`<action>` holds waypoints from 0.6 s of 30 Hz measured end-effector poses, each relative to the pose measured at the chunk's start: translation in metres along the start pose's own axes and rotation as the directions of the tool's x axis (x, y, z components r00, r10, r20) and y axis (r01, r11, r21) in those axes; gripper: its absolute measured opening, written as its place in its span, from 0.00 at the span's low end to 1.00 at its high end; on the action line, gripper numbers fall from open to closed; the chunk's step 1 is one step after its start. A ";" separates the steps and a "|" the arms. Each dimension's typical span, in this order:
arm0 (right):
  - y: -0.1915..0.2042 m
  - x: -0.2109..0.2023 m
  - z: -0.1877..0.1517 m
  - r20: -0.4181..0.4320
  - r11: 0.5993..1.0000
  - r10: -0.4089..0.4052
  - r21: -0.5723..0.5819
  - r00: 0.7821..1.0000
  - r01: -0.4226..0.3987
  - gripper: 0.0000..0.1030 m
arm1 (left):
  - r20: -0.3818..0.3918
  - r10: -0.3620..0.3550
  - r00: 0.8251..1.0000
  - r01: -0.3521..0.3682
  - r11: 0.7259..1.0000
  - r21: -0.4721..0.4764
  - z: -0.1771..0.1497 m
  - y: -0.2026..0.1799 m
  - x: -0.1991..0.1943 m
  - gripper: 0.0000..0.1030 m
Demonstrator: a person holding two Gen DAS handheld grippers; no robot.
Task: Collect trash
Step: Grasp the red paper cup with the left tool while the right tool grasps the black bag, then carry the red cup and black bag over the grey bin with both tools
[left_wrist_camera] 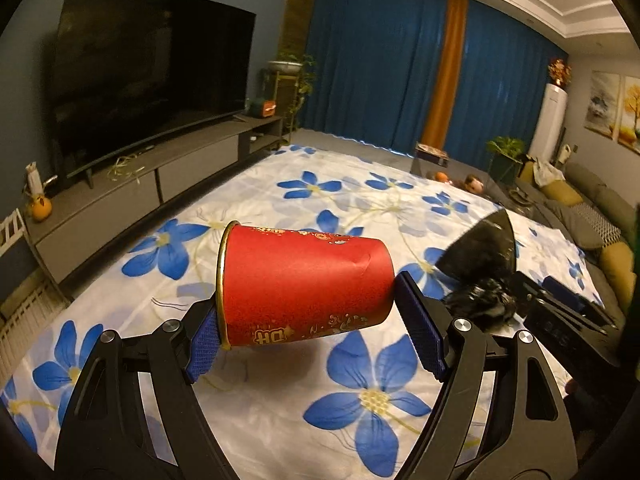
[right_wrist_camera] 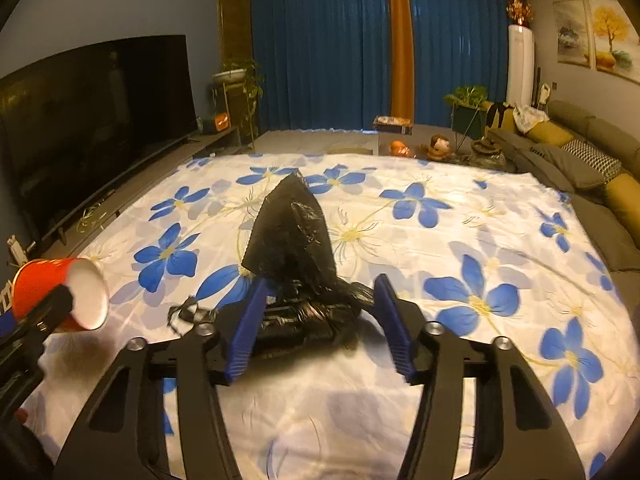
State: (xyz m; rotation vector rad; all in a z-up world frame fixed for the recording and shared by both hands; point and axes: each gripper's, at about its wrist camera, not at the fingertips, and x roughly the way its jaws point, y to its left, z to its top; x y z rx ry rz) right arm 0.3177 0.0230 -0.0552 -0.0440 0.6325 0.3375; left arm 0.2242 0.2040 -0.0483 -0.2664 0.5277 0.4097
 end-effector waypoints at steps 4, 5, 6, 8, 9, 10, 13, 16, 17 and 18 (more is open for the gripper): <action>0.003 0.019 0.001 -0.054 1.000 0.011 -0.010 0.998 -0.012 0.38 | 0.000 0.016 1.000 -0.016 1.000 -0.014 0.001 0.005 0.001 0.75; 0.003 0.021 0.001 -0.064 1.000 0.019 -0.006 0.998 -0.019 0.32 | -0.001 0.020 1.000 -0.020 1.000 -0.018 0.001 0.006 0.002 0.75; 0.003 0.024 0.001 -0.074 1.000 0.025 -0.003 0.997 -0.025 0.30 | -0.001 0.021 1.000 -0.021 1.000 -0.021 0.001 0.007 0.002 0.75; 0.004 0.027 0.001 -0.090 0.999 0.035 -0.010 0.995 -0.036 0.22 | -0.003 0.021 1.000 -0.021 0.999 -0.025 0.001 0.009 0.003 0.75; 0.006 0.027 0.001 -0.091 0.999 0.039 -0.018 0.995 -0.041 0.16 | -0.003 0.020 1.000 -0.020 0.999 -0.027 0.001 0.009 0.003 0.75; 0.007 0.027 0.000 -0.089 0.999 0.042 -0.023 0.995 -0.044 0.13 | -0.003 0.022 1.000 -0.022 0.999 -0.027 0.001 0.009 0.003 0.75; 0.009 0.021 -0.001 -0.070 0.998 0.046 -0.040 0.996 -0.049 0.01 | -0.006 0.021 1.000 -0.021 0.999 -0.023 0.000 0.007 0.003 0.75; 0.007 0.010 -0.003 -0.048 0.998 0.051 -0.032 0.998 -0.052 0.01 | -0.009 0.022 1.000 -0.022 1.000 -0.022 -0.001 0.007 0.003 0.75; 0.006 0.006 -0.002 -0.038 0.998 0.052 -0.031 0.998 -0.053 0.01 | -0.010 0.021 1.000 -0.021 1.000 -0.021 -0.001 0.007 0.003 0.75; 0.005 -0.001 -0.002 -0.024 0.998 0.052 -0.030 0.998 -0.052 0.01 | -0.009 0.020 1.000 -0.020 1.000 -0.020 -0.001 0.006 0.003 0.75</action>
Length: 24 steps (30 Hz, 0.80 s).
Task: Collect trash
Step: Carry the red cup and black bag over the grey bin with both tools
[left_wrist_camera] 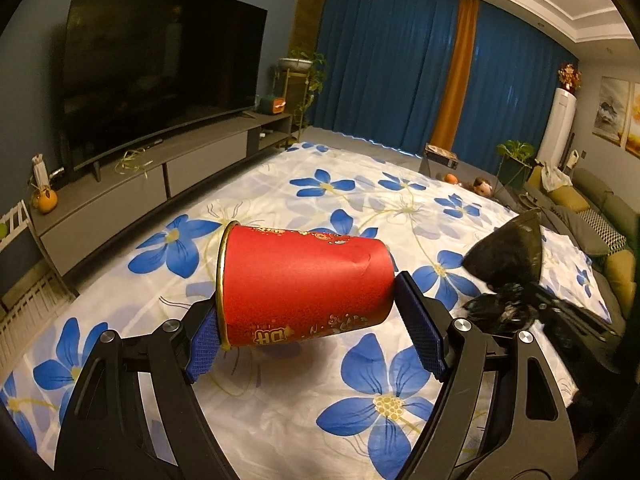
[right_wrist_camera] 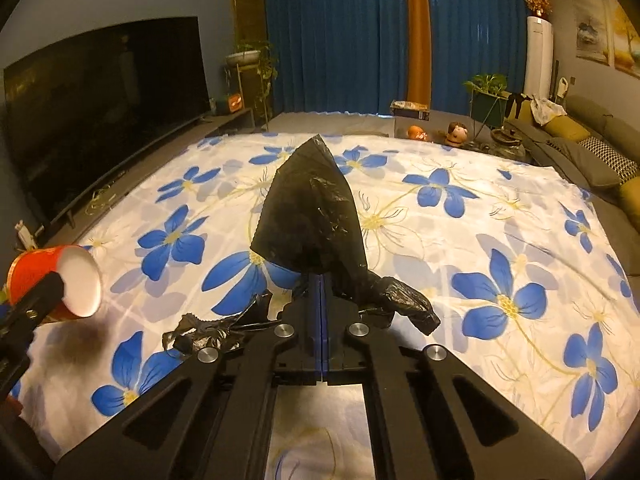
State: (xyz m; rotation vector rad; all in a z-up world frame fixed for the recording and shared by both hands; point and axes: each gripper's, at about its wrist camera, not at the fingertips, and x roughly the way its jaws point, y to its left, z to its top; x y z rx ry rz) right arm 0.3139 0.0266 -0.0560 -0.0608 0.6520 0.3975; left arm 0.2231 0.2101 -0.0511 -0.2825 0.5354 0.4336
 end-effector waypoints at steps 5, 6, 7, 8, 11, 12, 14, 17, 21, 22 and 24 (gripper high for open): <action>-0.007 -0.036 -0.007 0.051 1.000 0.006 0.002 0.999 -0.006 0.01 | 0.007 -0.013 1.000 0.013 1.000 0.017 -0.002 -0.004 -0.003 0.75; -0.009 -0.047 -0.011 0.061 1.000 0.006 0.001 0.998 -0.007 0.01 | 0.008 -0.015 1.000 0.015 1.000 0.020 -0.002 -0.005 -0.003 0.75; -0.010 -0.053 -0.013 0.065 1.000 0.005 -0.001 0.998 -0.005 0.01 | 0.009 -0.020 1.000 0.020 0.999 0.027 -0.003 -0.007 -0.005 0.75; -0.012 -0.060 -0.016 0.074 1.000 0.001 -0.002 0.997 -0.001 0.01 | 0.011 -0.026 1.000 0.025 0.999 0.034 -0.004 -0.009 -0.006 0.75; -0.021 -0.085 -0.027 0.097 1.000 -0.020 0.006 0.995 0.020 0.01 | 0.009 -0.048 0.999 0.047 0.997 0.064 -0.007 -0.018 -0.012 0.75; -0.026 -0.094 -0.031 0.103 1.000 -0.023 0.015 0.994 0.021 0.01 | 0.008 -0.055 0.998 0.054 0.996 0.071 -0.008 -0.022 -0.014 0.75; -0.033 -0.109 -0.038 0.111 0.999 -0.035 0.024 0.993 0.032 0.01 | 0.007 -0.085 0.996 0.084 0.992 0.090 -0.009 -0.031 -0.021 0.75; -0.046 -0.130 -0.048 0.130 0.998 -0.061 0.036 0.990 0.057 0.01 | 0.015 -0.116 0.993 0.113 0.985 0.130 -0.014 -0.048 -0.036 0.75; -0.068 -0.156 -0.057 0.153 0.994 -0.099 0.071 0.983 0.089 0.01 | -0.003 -0.182 0.983 0.180 0.973 0.143 -0.018 -0.067 -0.054 0.75; -0.074 -0.161 -0.059 0.156 0.992 -0.105 0.080 0.982 0.094 0.01 | -0.006 -0.200 0.980 0.199 0.968 0.151 -0.020 -0.075 -0.059 0.75; -0.085 -0.173 -0.061 0.164 0.990 -0.115 0.101 0.980 0.099 0.01 | -0.005 -0.223 0.975 0.220 0.960 0.171 -0.022 -0.087 -0.068 0.75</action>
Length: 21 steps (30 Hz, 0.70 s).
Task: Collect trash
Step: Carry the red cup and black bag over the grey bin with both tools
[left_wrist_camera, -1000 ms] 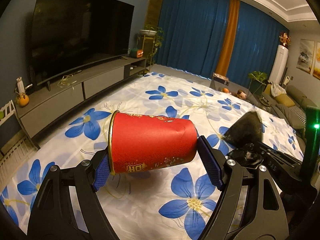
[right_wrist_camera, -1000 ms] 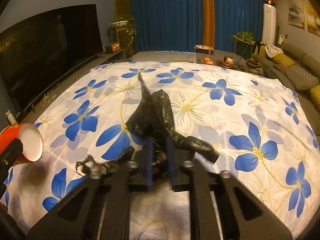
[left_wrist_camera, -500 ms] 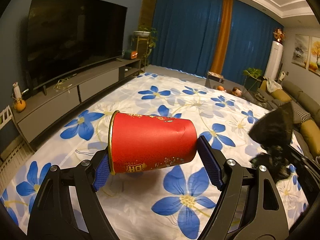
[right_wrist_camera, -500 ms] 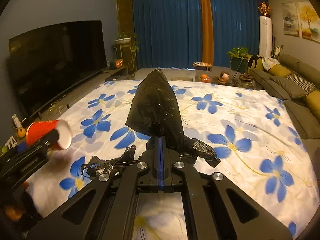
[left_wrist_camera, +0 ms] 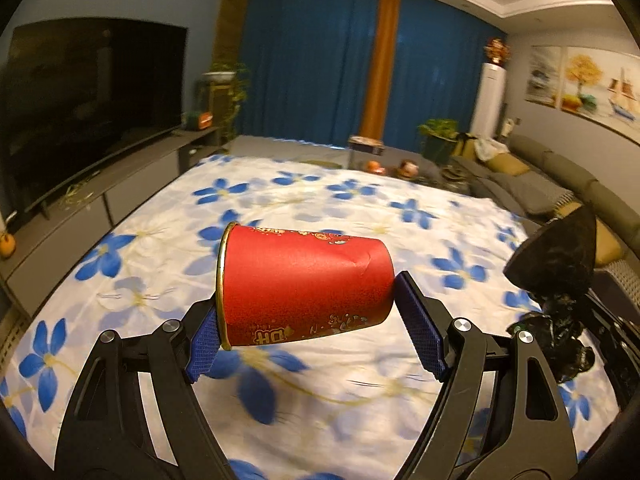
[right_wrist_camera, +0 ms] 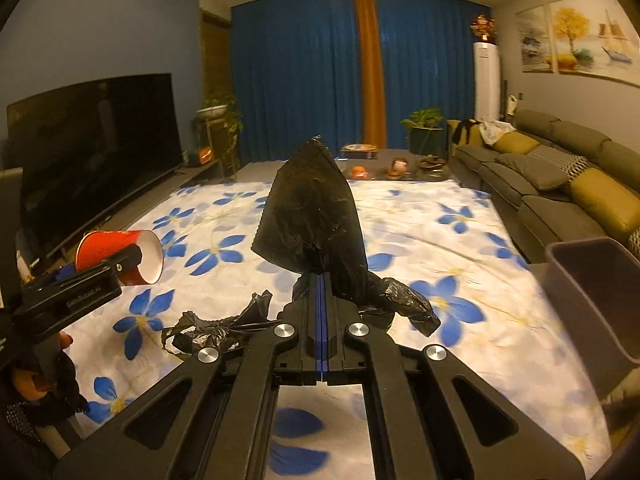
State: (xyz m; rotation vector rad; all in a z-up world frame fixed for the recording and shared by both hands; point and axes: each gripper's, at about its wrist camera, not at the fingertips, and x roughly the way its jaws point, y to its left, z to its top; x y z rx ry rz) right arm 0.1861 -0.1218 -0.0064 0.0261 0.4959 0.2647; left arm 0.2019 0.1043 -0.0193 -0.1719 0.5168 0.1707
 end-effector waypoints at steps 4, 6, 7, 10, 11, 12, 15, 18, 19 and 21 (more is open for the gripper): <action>-0.023 -0.020 0.000 0.030 0.999 -0.029 0.021 0.999 0.029 0.01 | 0.002 -0.064 0.998 0.064 0.997 0.042 0.002 -0.034 -0.010 0.75; -0.035 -0.030 -0.001 0.042 0.999 -0.046 0.031 0.998 0.045 0.01 | 0.003 -0.094 0.996 0.094 0.994 0.061 0.002 -0.051 -0.014 0.75; -0.041 -0.034 -0.001 0.047 0.998 -0.056 0.037 0.997 0.054 0.01 | 0.003 -0.108 0.994 0.107 0.992 0.069 0.002 -0.059 -0.016 0.75; -0.062 -0.048 -0.002 0.061 0.995 -0.085 0.059 0.994 0.082 0.01 | 0.002 -0.155 0.988 0.154 0.983 0.099 0.003 -0.085 -0.022 0.75; -0.066 -0.049 -0.003 0.064 0.994 -0.092 0.063 0.994 0.088 0.01 | 0.004 -0.169 0.986 0.167 0.980 0.112 0.003 -0.094 -0.023 0.75; -0.073 -0.054 -0.003 0.068 0.992 -0.105 0.071 0.992 0.100 0.01 | 0.007 -0.187 0.982 0.185 0.974 0.129 0.003 -0.107 -0.026 0.75; -0.094 -0.064 -0.004 0.077 0.987 -0.140 0.095 0.987 0.132 0.01 | 0.002 -0.237 0.972 0.234 0.959 0.158 0.002 -0.134 -0.030 0.75; -0.114 -0.073 -0.005 0.082 0.979 -0.176 0.124 0.981 0.165 0.01 | -0.008 -0.301 0.954 0.297 0.936 0.190 0.000 -0.167 -0.033 0.75; -0.123 -0.076 -0.006 0.083 0.975 -0.192 0.133 0.978 0.180 0.01 | -0.009 -0.323 0.946 0.318 0.925 0.207 -0.001 -0.181 -0.034 0.75; -0.138 -0.080 -0.008 0.082 0.966 -0.225 0.151 0.971 0.211 0.01 | -0.017 -0.371 0.929 0.365 0.903 0.228 -0.003 -0.204 -0.034 0.75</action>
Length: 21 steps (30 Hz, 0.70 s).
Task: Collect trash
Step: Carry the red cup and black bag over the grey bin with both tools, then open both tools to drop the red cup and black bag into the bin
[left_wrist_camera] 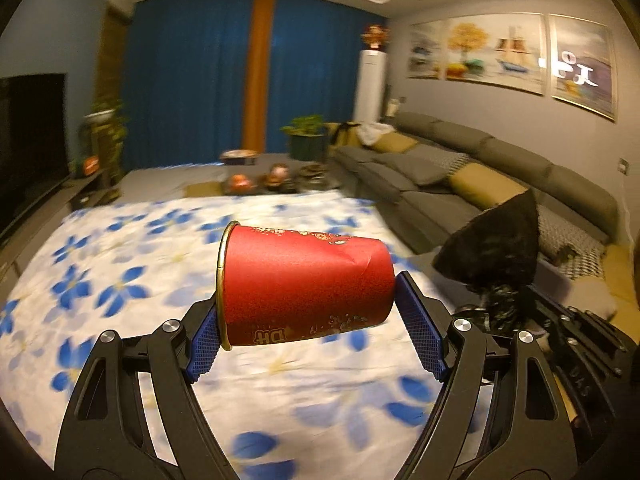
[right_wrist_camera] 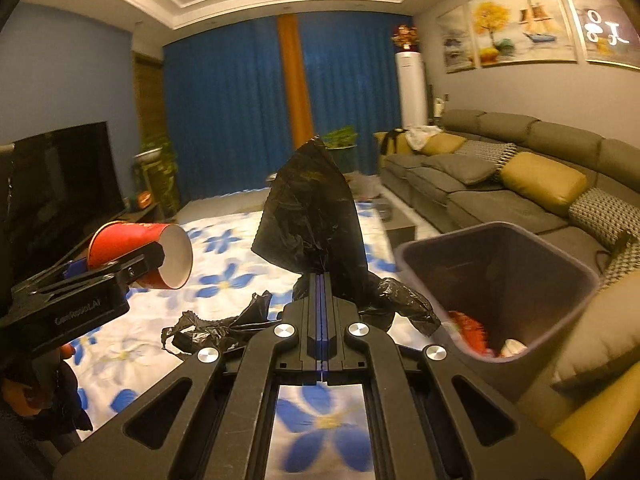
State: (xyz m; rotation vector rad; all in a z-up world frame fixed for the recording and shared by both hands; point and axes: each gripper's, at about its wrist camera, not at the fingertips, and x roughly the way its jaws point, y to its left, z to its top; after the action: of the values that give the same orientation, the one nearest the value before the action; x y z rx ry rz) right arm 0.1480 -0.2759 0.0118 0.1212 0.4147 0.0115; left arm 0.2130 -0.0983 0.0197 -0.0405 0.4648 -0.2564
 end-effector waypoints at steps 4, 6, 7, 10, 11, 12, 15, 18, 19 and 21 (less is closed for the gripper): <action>-0.032 -0.001 0.005 0.019 0.997 -0.071 0.037 0.997 0.070 0.01 | -0.014 -0.077 0.997 0.078 0.997 0.029 0.005 -0.036 0.020 0.75; -0.051 -0.001 0.009 0.029 0.992 -0.113 0.066 0.993 0.111 0.01 | -0.023 -0.127 0.992 0.128 0.991 0.041 0.007 -0.055 0.031 0.75; -0.058 0.000 0.010 0.037 0.988 -0.137 0.075 0.990 0.134 0.01 | -0.025 -0.152 0.988 0.153 0.987 0.044 0.008 -0.063 0.037 0.75; -0.081 0.003 0.014 0.049 0.978 -0.181 0.110 0.982 0.175 0.01 | -0.036 -0.209 0.977 0.211 0.976 0.058 0.011 -0.086 0.054 0.75; -0.086 0.003 0.014 0.050 0.976 -0.189 0.119 0.981 0.182 0.01 | -0.037 -0.221 0.975 0.223 0.973 0.062 0.011 -0.092 0.057 0.75; -0.094 0.005 0.015 0.052 0.972 -0.205 0.129 0.977 0.197 0.01 | -0.037 -0.236 0.971 0.239 0.969 0.067 0.010 -0.100 0.062 0.75; -0.106 0.013 0.016 0.045 0.963 -0.233 0.148 0.971 0.224 0.01 | -0.043 -0.290 0.956 0.293 0.953 0.082 0.011 -0.122 0.078 0.75; -0.116 0.020 0.015 0.038 0.958 -0.246 0.161 0.969 0.237 0.01 | -0.054 -0.331 0.942 0.335 0.939 0.077 0.015 -0.135 0.090 0.75; -0.118 0.021 0.014 0.035 0.957 -0.248 0.165 0.968 0.239 0.01 | -0.058 -0.342 0.938 0.345 0.935 0.074 0.015 -0.140 0.095 0.75; -0.126 0.020 0.011 0.030 0.956 -0.249 0.171 0.968 0.240 0.01 | -0.069 -0.369 0.927 0.374 0.925 0.067 0.016 -0.146 0.104 0.75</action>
State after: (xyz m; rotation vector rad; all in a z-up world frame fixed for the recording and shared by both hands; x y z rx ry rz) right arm 0.1694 -0.4020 -0.0013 0.2334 0.3773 -0.2704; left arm 0.2752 -0.2658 0.0025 -0.0445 0.4997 -0.6513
